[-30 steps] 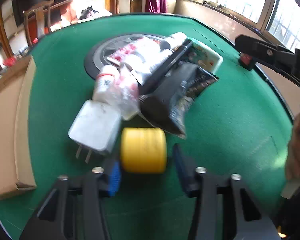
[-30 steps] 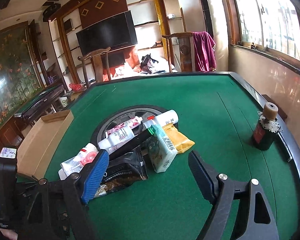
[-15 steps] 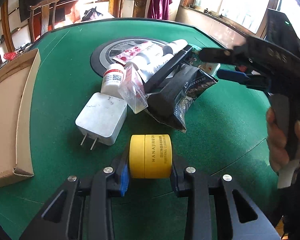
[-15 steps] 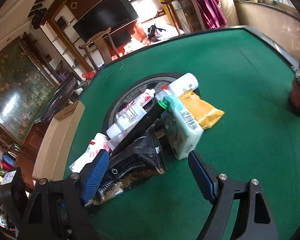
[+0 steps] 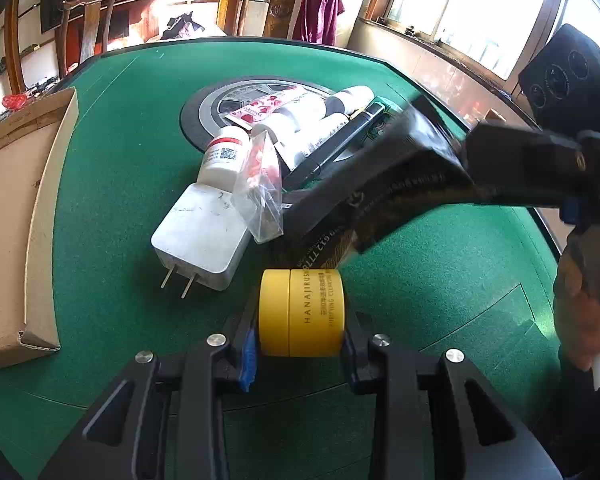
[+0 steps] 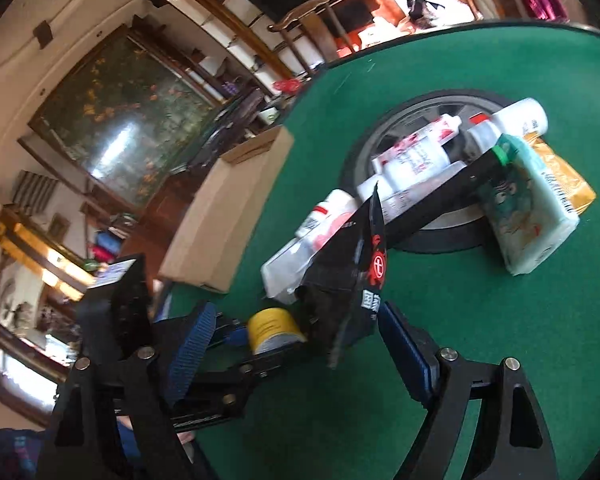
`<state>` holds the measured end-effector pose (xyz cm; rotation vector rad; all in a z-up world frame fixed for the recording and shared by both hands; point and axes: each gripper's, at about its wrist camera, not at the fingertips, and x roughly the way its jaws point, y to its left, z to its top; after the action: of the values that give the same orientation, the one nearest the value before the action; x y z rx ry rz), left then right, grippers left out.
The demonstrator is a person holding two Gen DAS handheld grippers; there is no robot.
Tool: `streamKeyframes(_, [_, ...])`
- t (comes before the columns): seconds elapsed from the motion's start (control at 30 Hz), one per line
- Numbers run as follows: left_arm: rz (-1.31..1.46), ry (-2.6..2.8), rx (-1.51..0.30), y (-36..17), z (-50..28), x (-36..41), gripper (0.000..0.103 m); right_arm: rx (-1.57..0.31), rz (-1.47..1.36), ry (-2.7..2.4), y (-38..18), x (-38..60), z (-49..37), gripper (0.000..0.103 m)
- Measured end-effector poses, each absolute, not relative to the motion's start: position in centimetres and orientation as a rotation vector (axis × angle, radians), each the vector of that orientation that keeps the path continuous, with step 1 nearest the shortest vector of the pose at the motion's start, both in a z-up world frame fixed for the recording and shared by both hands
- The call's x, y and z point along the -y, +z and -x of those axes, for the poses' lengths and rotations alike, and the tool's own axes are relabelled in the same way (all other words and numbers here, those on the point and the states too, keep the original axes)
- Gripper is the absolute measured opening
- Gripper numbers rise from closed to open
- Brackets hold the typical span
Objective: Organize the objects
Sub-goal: 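Grasp the black snack bag with the right gripper while the left holds the tape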
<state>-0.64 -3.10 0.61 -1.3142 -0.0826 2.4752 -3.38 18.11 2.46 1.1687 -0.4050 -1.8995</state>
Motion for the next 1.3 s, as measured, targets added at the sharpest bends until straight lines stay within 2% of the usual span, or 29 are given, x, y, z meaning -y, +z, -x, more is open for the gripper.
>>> streamKeyframes(0.13, [1.314, 2.474, 0.082, 0.6, 0.6, 3.1, 0.032, 0.346, -1.187, -2.106, 2.3, -19.1, 3.5, 0.094])
streamKeyframes(0.27, [1.31, 2.468, 0.104, 0.5, 1.0, 3.3, 0.032, 0.456, -1.267, -2.194, 1.2, -19.9, 3.9, 0.094])
streamKeyframes(0.37, [1.306, 2.465, 0.113, 0.4, 1.0, 3.4, 0.032, 0.37, -1.146, -2.313, 4.1, -20.3, 3.8, 0.094])
streamKeyframes(0.47, [1.304, 2.465, 0.112, 0.3, 1.1, 3.3, 0.032, 0.415, -1.03, -2.264, 5.6, -19.9, 5.1, 0.094])
streamKeyframes(0.53, [1.306, 2.462, 0.118, 0.3, 1.1, 3.2, 0.032, 0.308, -1.011, -2.26, 5.9, -18.0, 5.9, 0.094])
streamKeyframes(0.6, [1.304, 2.459, 0.128, 0.3, 1.0, 3.2, 0.032, 0.202, -1.106, -2.187, 4.9, -15.2, 7.4, 0.094])
streamKeyframes(0.73, [1.303, 2.459, 0.13, 0.3, 0.9, 3.1, 0.032, 0.154, -1.239, -2.089, 2.8, -14.0, 7.8, 0.093])
streamKeyframes(0.8, [1.302, 2.459, 0.128, 0.3, 0.8, 2.8, 0.032, 0.122, -1.268, -2.02, 2.6, -14.6, 6.5, 0.093])
streamKeyframes(0.9, [1.301, 2.463, 0.119, 0.2, 0.7, 2.1, 0.032, -0.073, -1.289, -2.001, 2.2, -15.3, 2.7, 0.093])
streamKeyframes(1.03, [1.301, 2.469, 0.108, 0.3, 0.5, 1.6, 0.032, -0.235, -1.205, -2.109, 1.7, -16.1, -0.4, 0.092])
streamKeyframes(1.1, [1.301, 2.473, 0.099, 0.3, 0.6, 1.5, 0.032, -0.286, -1.214, -2.166, 1.4, -16.1, -0.4, 0.074])
streamKeyframes(1.17, [1.306, 2.482, 0.085, 0.3, 0.6, 1.1, 0.032, -0.279, -1.242, -2.191, 1.0, -15.6, 0.5, 0.072])
streamKeyframes(1.2, [1.305, 2.488, 0.078, 0.4, 0.8, 1.6, 0.032, -0.282, -1.255, -2.206, 0.7, -15.3, 0.9, 0.065])
streamKeyframes(1.23, [1.305, 2.495, 0.066, 0.2, 0.9, 1.9, 0.032, -0.309, -1.26, -2.224, 0.3, -14.9, 1.2, 0.057])
streamKeyframes(1.27, [1.306, 2.501, 0.053, 0.0, 1.2, 1.8, 0.032, -0.348, -1.282, -2.23, -0.1, -14.6, 1.2, 0.037])
streamKeyframes(1.3, [1.305, 2.506, 0.042, 0.1, 1.1, 1.7, 0.032, -0.355, -1.295, -2.226, -0.6, -14.3, 1.4, 0.037])
